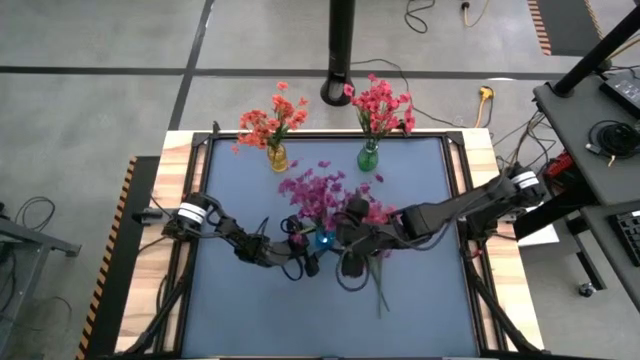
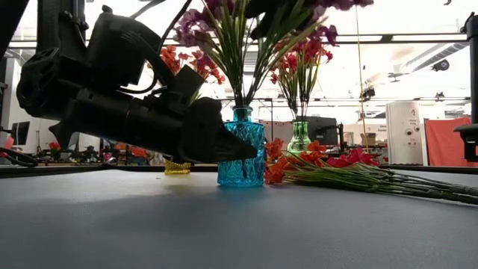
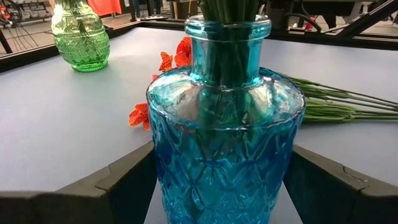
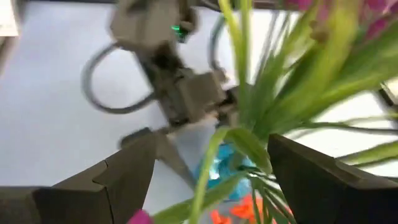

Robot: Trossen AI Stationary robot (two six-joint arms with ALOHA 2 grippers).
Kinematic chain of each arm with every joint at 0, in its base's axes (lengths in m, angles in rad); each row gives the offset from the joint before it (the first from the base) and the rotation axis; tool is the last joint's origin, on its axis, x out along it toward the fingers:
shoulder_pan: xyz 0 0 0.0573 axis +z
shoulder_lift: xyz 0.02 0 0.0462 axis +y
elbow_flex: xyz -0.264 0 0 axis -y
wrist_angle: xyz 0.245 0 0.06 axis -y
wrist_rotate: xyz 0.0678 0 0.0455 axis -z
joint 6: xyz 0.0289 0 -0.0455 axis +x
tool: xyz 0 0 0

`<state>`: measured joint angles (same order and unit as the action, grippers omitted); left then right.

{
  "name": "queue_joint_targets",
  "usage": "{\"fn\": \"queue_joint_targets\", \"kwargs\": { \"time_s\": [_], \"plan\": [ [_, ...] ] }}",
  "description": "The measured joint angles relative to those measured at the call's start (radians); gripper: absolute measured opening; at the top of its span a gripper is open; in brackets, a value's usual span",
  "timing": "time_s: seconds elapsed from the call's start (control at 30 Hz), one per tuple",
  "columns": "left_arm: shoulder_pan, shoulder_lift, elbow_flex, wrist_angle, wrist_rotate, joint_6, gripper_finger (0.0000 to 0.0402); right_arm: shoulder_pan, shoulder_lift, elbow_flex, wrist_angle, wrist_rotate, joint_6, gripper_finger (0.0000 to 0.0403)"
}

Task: Sort flowers into vase by color
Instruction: Put the violet flower into the blue vase

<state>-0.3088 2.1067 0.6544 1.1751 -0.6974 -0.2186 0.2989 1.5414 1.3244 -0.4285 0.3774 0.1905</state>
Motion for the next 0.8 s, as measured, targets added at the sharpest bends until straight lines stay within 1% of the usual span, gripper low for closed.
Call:
{"fn": "queue_joint_targets", "kwargs": {
  "time_s": [0.03,0.1,0.17,0.23,0.3,0.4,0.53,0.8],
  "plan": [
    [0.0,0.0,0.0,-0.001,-0.001,0.0,0.0299,-0.004,-0.001,0.008,-0.021,-0.023,-0.008,0.0302],
    [0.0,0.0,0.0,-0.002,-0.001,0.0,0.0299,-0.005,0.0,0.035,-0.106,-0.008,0.0,0.0302],
    [0.0,0.0,0.001,-0.009,-0.001,0.0,0.0299,-0.005,0.0,0.049,-0.122,-0.006,0.006,0.0302],
    [0.0,0.0,0.001,-0.013,-0.005,-0.001,0.0299,-0.005,-0.002,0.055,-0.13,-0.044,0.013,0.0302],
    [0.0,0.0,0.001,-0.015,-0.009,-0.001,0.0299,-0.005,-0.002,0.063,-0.166,-0.033,0.03,0.0302],
    [0.0,0.0,0.002,-0.02,-0.022,-0.001,0.0299,-0.002,-0.004,0.063,-0.168,0.012,0.033,0.0302],
    [-0.016,0.0,0.002,-0.024,-0.033,-0.002,0.0299,-0.002,0.007,0.064,-0.168,0.016,0.002,0.0302],
    [-0.036,-0.005,0.004,-0.043,-0.053,-0.01,0.0299,-0.009,0.024,0.064,-0.169,0.013,0.004,0.0302]
  ]
}}
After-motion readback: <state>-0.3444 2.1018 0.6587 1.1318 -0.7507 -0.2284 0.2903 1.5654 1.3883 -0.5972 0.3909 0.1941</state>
